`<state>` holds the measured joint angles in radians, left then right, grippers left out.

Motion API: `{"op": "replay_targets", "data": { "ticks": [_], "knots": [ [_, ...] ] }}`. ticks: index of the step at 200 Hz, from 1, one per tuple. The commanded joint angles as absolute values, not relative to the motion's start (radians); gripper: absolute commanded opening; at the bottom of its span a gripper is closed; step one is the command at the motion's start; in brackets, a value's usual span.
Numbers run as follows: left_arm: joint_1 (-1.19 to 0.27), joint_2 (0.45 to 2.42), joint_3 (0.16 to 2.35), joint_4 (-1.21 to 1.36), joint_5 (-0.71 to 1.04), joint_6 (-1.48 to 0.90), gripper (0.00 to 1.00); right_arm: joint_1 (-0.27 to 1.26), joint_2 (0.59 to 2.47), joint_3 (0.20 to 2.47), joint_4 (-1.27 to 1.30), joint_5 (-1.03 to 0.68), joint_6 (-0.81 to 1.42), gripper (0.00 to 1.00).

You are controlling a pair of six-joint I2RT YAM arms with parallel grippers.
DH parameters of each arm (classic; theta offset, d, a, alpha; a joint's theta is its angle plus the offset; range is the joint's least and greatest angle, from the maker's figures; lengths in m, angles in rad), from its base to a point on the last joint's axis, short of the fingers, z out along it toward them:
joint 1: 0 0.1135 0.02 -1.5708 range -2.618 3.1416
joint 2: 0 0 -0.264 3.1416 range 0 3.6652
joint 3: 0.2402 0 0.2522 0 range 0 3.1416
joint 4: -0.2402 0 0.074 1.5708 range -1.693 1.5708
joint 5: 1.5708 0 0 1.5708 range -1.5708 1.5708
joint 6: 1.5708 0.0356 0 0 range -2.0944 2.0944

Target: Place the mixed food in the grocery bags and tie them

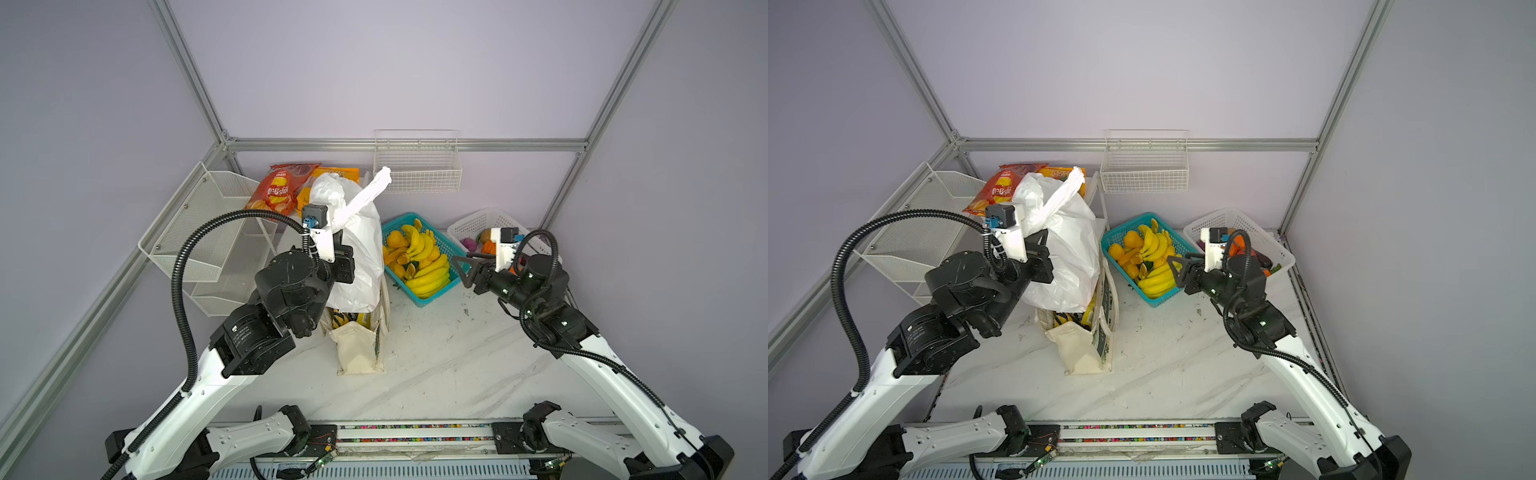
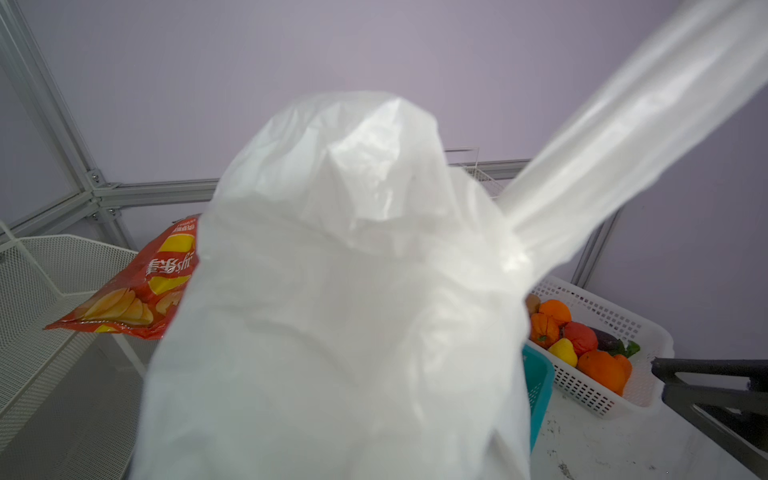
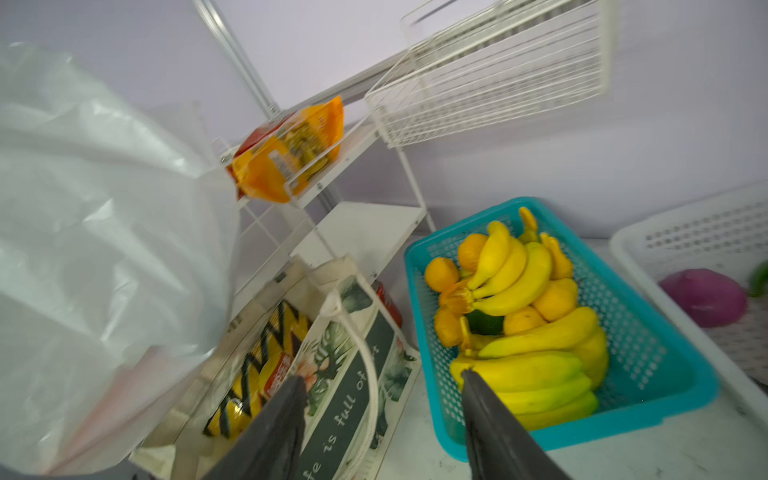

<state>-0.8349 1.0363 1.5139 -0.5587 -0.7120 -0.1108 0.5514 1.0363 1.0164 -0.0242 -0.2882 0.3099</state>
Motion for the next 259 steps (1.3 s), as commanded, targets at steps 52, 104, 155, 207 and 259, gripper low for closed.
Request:
{"op": "replay_targets", "data": {
  "ticks": [52, 104, 155, 207, 259],
  "knots": [
    [-0.775, 1.002, 1.279, -0.558, -0.748, -0.250, 0.00, 0.883, 1.318, 0.971, 0.242, -0.291, 0.466, 0.70],
    [-0.721, 0.980, 1.237, -0.701, -0.664, -0.310, 0.00, 0.923, 1.476, 1.016, 0.294, -0.210, 0.528, 0.59],
    [-0.623, 0.998, 1.233, -0.803, -0.565, -0.312, 0.00, 0.929, 1.462, 1.004, 0.278, -0.180, 0.536, 0.34],
    [-0.611, 1.069, 1.304, -0.873, -0.398, -0.260, 0.00, 0.938, 1.414, 0.998, 0.270, -0.147, 0.546, 0.09],
    [-0.597, 1.198, 1.364, -0.959, -0.276, -0.242, 0.00, 0.942, 1.390, 1.006, 0.293, -0.122, 0.545, 0.00]
  ]
}}
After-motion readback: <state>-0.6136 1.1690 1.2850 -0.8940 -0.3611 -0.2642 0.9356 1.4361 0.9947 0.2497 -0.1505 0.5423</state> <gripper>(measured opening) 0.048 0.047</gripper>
